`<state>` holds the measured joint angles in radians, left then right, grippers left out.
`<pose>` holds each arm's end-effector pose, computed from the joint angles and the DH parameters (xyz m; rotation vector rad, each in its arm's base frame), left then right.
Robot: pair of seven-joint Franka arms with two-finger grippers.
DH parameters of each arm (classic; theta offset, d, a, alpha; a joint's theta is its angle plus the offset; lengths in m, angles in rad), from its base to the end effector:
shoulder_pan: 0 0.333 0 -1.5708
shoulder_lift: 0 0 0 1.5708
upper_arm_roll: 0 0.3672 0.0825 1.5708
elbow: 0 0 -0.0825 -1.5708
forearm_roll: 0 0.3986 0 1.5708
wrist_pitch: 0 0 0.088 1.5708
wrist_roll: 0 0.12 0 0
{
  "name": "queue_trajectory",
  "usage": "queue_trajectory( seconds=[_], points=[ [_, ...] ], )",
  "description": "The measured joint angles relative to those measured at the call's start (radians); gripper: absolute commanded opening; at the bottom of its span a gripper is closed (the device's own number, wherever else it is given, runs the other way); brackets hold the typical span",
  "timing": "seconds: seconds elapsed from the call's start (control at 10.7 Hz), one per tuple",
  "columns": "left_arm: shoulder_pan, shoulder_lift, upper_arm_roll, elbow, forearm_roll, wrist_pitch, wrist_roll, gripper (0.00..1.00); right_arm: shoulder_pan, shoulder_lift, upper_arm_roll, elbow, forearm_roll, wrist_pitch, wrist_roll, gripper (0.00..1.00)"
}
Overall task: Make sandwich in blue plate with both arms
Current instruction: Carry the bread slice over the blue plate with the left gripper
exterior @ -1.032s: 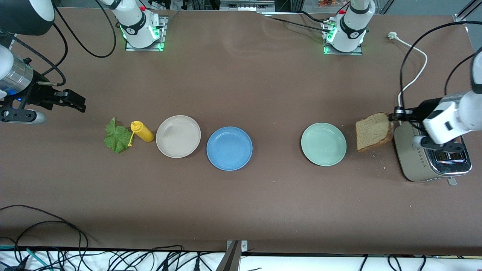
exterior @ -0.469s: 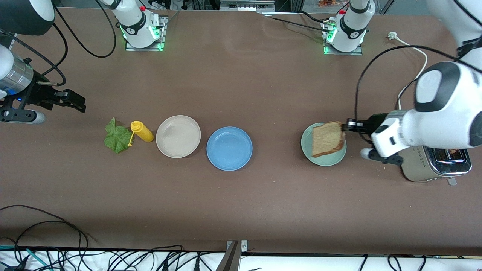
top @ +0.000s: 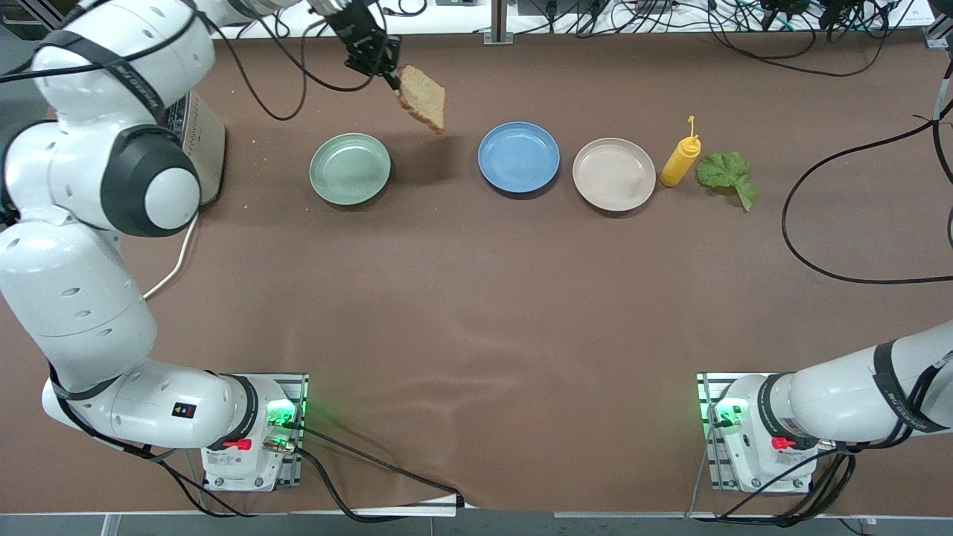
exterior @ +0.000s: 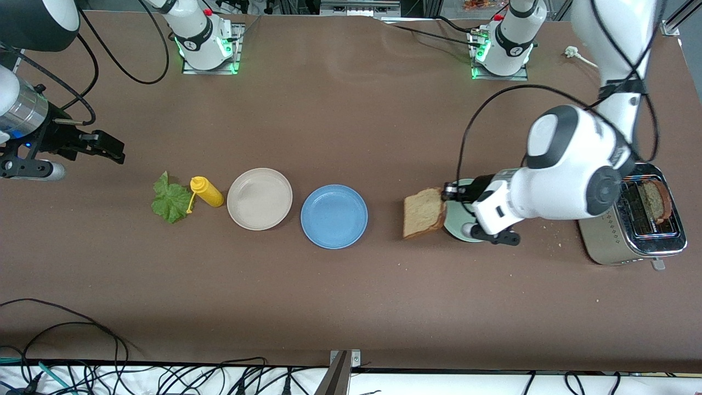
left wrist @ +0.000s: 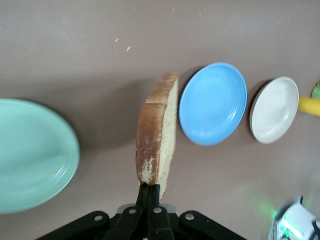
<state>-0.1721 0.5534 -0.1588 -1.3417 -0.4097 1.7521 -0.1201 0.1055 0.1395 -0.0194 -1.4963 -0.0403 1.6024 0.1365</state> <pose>0.6950 -0.2545 0.4371 2.6807 -0.1198 -0.3269 0.6179 0.0495 0.6188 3.0940 -0.0748 -0.0439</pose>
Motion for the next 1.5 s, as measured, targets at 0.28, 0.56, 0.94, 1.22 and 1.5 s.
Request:
queue_trajectory(
  seconds=[0.28,0.56,0.94,1.22,1.5],
  points=[
    [-0.105,0.086,0.019,0.0,-0.119,0.174,-0.028,0.0,0.0,0.0,-0.001,0.0,0.0,0.0,0.0,1.0],
    [-0.15,0.097,0.046,0.001,-0.244,0.182,-0.029,0.0,-0.001,0.0,-0.002,0.0,0.0,0.0,0.0,1.0],
    [-0.2,0.127,0.049,0.001,-0.298,0.192,-0.031,0.0,-0.001,0.0,-0.002,0.0,0.0,0.0,0.0,1.0],
    [-0.263,0.177,0.05,0.002,-0.339,0.284,-0.031,0.0,-0.001,0.0,-0.003,0.0,0.0,0.0,0.0,1.0],
    [-0.304,0.211,0.051,0.005,-0.339,0.349,-0.034,0.0,-0.001,0.0,-0.003,0.0,0.0,0.0,0.0,1.0]
  ],
)
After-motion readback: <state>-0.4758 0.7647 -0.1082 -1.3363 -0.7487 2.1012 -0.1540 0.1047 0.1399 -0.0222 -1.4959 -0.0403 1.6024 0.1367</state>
